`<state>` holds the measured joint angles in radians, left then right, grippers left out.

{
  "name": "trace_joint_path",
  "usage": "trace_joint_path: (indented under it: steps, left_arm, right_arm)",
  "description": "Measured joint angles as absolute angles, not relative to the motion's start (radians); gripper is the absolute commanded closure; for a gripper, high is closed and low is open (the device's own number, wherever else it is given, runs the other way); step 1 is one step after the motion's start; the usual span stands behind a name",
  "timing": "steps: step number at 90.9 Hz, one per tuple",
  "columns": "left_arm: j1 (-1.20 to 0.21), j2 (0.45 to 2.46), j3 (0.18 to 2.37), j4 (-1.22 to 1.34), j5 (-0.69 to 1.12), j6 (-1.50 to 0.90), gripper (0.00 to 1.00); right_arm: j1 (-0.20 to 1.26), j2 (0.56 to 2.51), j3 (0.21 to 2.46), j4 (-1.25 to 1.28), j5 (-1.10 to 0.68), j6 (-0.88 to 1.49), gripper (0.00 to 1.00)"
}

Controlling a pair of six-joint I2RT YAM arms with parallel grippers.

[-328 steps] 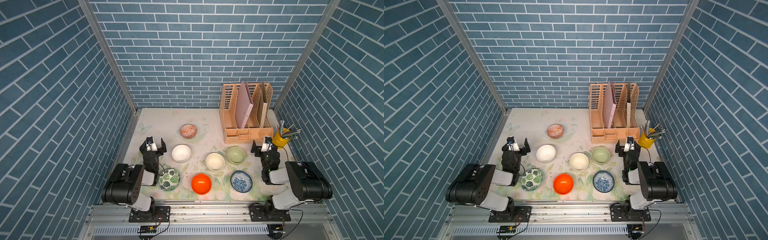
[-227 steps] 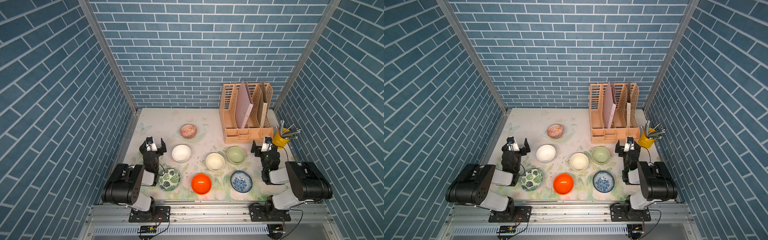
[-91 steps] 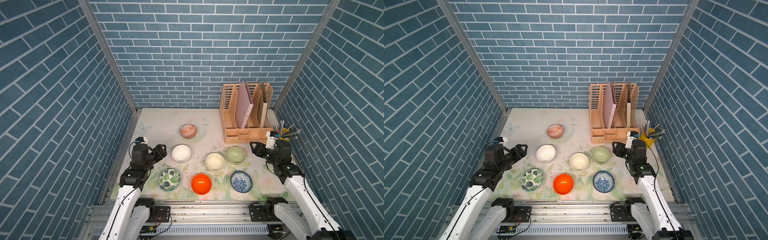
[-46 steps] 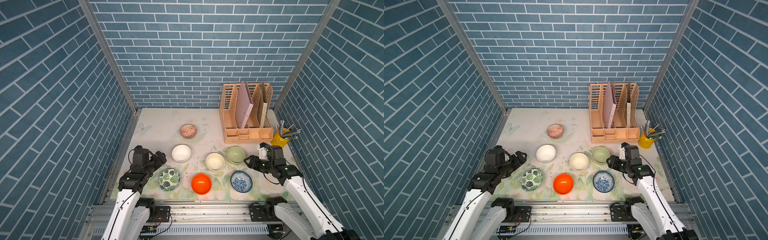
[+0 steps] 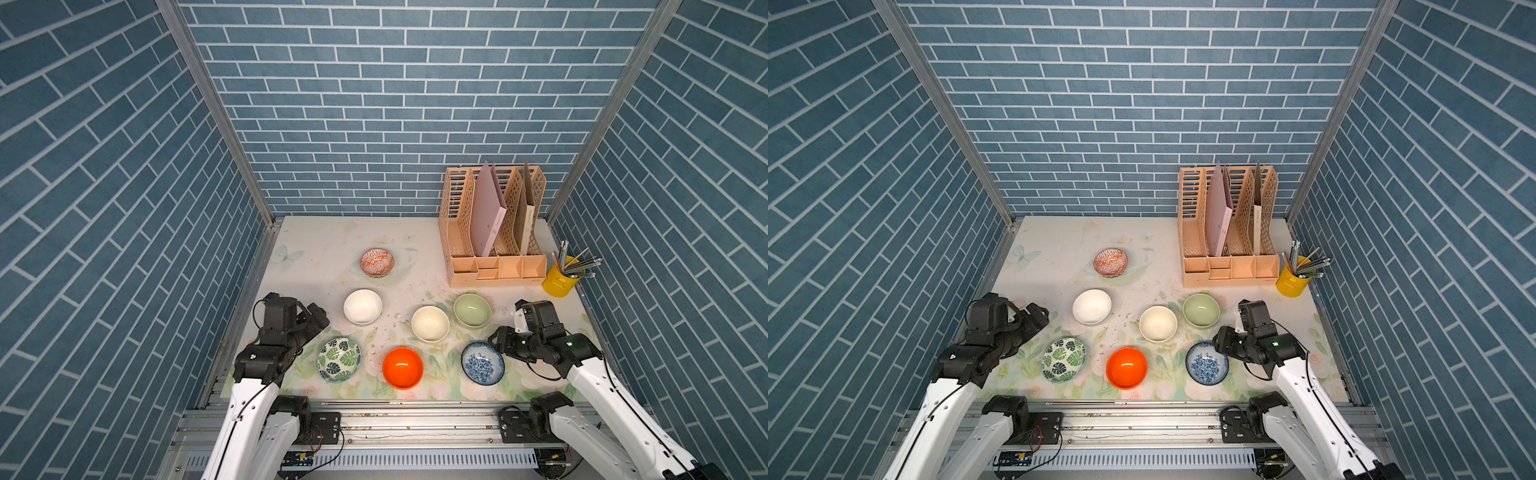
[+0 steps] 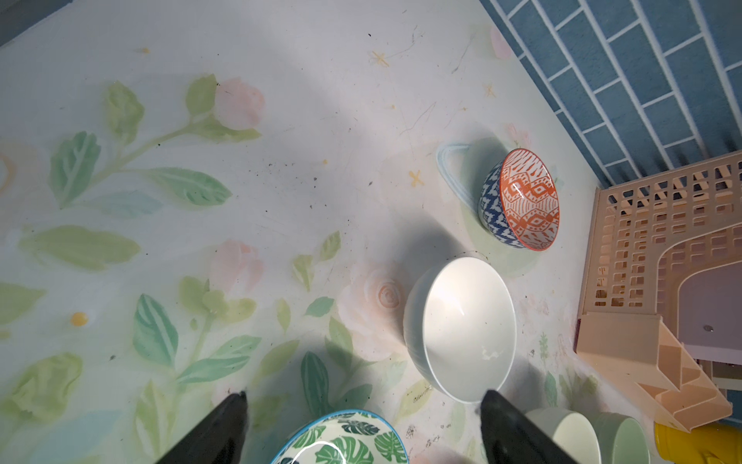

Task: Stack the bowls
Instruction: Pick up the bowl from the center of the board.

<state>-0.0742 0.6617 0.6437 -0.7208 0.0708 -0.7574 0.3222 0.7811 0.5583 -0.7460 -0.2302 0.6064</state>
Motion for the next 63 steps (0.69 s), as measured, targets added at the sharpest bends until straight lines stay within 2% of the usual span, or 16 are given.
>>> trace_joint_path:
  steps: [63]
  left_arm:
    - [-0.074, 0.672, 0.643, -0.745, 0.072, -0.768, 0.06]
  right_arm:
    - [0.339, 0.794, 0.597, -0.880, -0.178, 0.614, 0.49]
